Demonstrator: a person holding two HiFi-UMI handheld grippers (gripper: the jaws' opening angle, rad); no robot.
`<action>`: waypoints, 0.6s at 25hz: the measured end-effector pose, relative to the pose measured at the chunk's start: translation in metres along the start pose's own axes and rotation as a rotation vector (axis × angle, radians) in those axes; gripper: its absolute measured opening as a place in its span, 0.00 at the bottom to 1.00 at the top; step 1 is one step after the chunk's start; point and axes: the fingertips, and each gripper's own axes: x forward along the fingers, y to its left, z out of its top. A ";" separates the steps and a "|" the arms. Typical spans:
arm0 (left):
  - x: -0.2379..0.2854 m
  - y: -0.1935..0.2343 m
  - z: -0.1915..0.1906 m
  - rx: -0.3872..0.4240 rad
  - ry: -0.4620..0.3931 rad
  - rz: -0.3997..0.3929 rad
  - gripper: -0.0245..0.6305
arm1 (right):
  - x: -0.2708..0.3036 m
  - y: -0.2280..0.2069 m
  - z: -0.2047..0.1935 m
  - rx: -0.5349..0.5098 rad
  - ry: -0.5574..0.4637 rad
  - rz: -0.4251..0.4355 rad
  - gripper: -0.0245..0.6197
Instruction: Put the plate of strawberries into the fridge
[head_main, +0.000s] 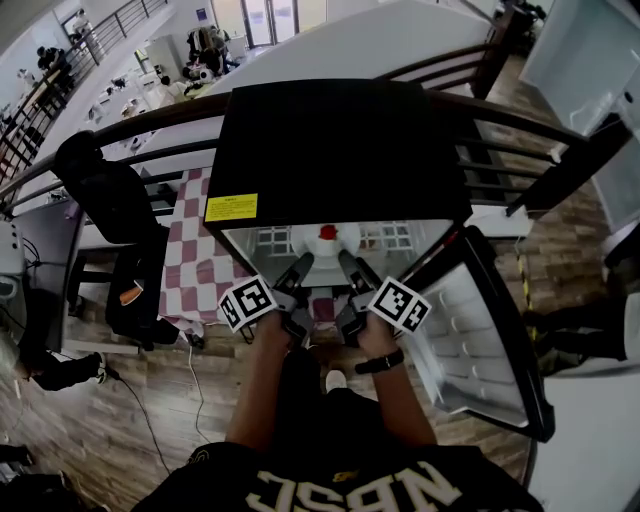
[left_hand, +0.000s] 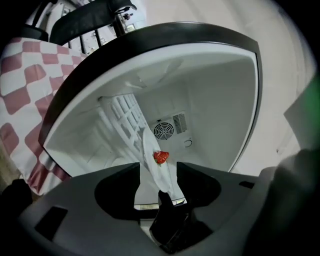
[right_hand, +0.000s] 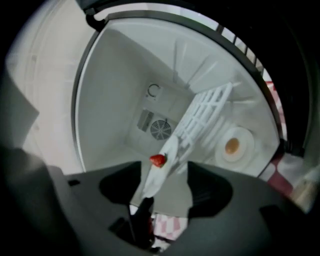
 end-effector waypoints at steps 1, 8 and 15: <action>-0.001 -0.003 -0.004 0.035 0.018 -0.007 0.39 | -0.003 0.002 0.000 -0.051 -0.003 0.008 0.48; -0.017 -0.002 -0.011 0.348 0.019 0.098 0.40 | -0.024 0.005 0.011 -0.516 -0.106 -0.110 0.47; -0.029 -0.007 -0.009 0.843 -0.038 0.251 0.40 | -0.029 0.012 -0.006 -0.812 -0.075 -0.119 0.47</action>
